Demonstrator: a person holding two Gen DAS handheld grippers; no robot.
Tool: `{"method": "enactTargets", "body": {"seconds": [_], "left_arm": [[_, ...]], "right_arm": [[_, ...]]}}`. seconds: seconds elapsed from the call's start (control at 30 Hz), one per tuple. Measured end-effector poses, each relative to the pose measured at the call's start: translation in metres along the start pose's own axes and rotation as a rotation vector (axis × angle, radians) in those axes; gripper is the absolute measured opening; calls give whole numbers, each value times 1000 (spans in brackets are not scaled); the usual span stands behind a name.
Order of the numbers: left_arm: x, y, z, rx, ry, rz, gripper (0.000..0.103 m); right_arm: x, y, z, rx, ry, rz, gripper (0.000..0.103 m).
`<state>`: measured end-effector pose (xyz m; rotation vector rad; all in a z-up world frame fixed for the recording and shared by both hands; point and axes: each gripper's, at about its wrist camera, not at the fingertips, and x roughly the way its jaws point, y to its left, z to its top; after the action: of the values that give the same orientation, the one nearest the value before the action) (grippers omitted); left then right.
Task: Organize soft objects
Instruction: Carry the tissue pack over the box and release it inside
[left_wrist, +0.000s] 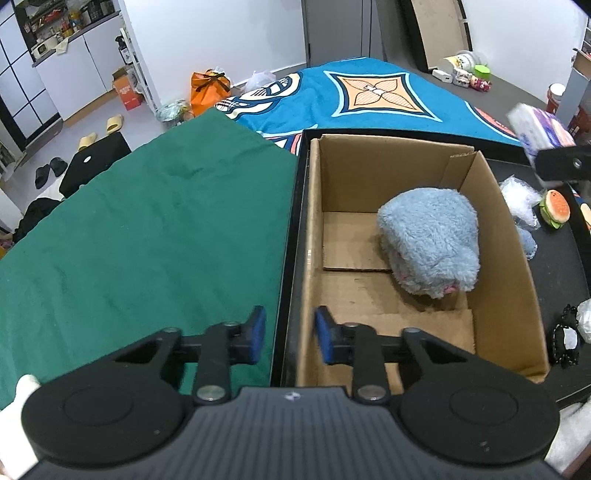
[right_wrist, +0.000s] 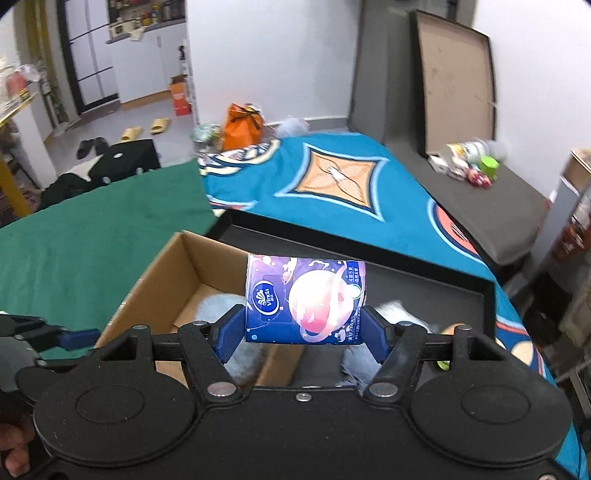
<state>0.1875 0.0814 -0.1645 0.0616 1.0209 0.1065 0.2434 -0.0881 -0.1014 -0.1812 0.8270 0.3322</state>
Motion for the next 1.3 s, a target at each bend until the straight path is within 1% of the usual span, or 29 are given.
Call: {"method": "enactTargets", "body": {"seconds": [0.07, 0.1, 0.33, 0.43, 0.5, 0.57, 0.67, 0.8, 0.93, 1.03, 1.2, 1.3], "left_arm": [[0, 0, 0, -6, -3, -2, 12], [-1, 1, 0, -12, -5, -6, 10], [-1, 5, -1, -38, -12, -25, 10], [0, 6, 0, -39, -12, -25, 10], [0, 6, 0, -41, -10, -26, 10], [0, 7, 0, -44, -8, -27, 10], [1, 7, 0, -46, -5, -27, 10], [2, 7, 1, -45, 3, -20, 11], [2, 7, 0, -38, 8, -15, 11], [2, 4, 1, -23, 9, -1, 14], [1, 0, -1, 2, 17, 16, 15], [0, -3, -1, 19, 16, 28, 20]], "right_arm": [[1, 6, 2, -16, -6, 22, 65], [2, 11, 3, -28, -7, 33, 65], [12, 33, 10, -63, -2, 81, 65], [13, 40, 15, -61, -21, 120, 66], [12, 43, 18, -54, -39, 155, 68], [13, 46, 18, -56, -46, 166, 70], [16, 41, 15, -41, -34, 155, 72], [16, 28, 6, -3, -1, 142, 72], [10, 15, -6, 18, 11, 118, 72], [3, 5, -15, 41, 17, 95, 74], [0, -9, -33, 81, 33, 56, 75], [-3, -15, -45, 110, 44, 30, 75]]}}
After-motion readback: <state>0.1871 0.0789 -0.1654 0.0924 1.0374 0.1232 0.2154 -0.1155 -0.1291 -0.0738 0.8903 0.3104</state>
